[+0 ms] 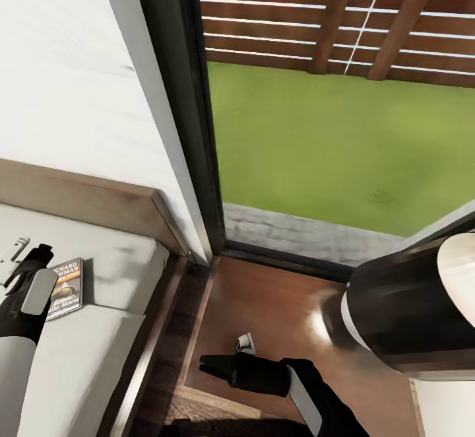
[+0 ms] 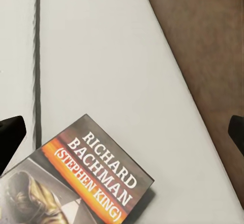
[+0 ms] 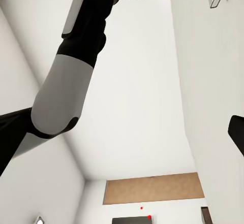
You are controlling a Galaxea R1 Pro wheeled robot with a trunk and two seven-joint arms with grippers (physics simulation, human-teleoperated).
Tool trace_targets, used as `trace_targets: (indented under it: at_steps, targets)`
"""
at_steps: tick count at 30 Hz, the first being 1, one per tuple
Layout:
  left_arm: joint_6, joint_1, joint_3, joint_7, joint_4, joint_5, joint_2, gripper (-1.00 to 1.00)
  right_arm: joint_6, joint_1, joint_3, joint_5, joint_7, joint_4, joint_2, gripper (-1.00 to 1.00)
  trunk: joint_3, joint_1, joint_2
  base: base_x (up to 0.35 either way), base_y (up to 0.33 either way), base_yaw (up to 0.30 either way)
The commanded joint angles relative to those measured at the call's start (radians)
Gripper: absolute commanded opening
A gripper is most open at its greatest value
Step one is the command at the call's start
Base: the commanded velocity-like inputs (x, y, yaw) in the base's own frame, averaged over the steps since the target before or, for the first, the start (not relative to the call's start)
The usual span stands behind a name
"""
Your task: In the bedroom, move the book from the bed onto either nightstand, and place the two sandals side by side next to the bed.
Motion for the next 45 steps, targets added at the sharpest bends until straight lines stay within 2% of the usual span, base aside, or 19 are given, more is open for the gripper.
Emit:
trace_targets:
  at_steps: [1, 4, 12, 35, 45]
  targets:
    - [-0.016, 0.0, -0.001, 0.002, 0.0, -0.01, 0.001, 1.0, 0.007, 0.0, 0.001, -0.006, -0.001, 0.0, 0.0, 1.0, -0.001, 0.0, 0.0, 0.0, 0.0, 0.0]
    - [-0.021, 0.0, 0.001, 0.002, 0.0, -0.027, 0.002, 1.0, 0.007, 0.0, 0.001, -0.006, -0.001, 0.0, 0.0, 1.0, -0.001, 0.0, 0.0, 0.0, 0.0, 0.0]
    - [-0.023, 0.0, 0.003, 0.003, 0.001, -0.033, 0.002, 1.0, 0.007, 0.0, 0.001, -0.006, -0.001, 0.0, 0.0, 1.0, -0.001, 0.0, 0.0, 0.0, 0.0, 0.0]
    - [-0.023, 0.0, 0.004, 0.004, 0.002, -0.032, 0.001, 1.0, 0.007, 0.0, 0.001, -0.006, -0.001, 0.0, 0.0, 1.0, -0.073, 0.088, -0.161, 0.0, 0.0, 0.0]
    - [-0.023, 0.0, 0.003, 0.004, 0.002, -0.032, 0.001, 1.0, 0.007, 0.0, 0.002, -0.006, -0.001, 0.0, 0.0, 1.0, -0.073, 0.088, -0.161, 0.0, 0.0, 0.0]
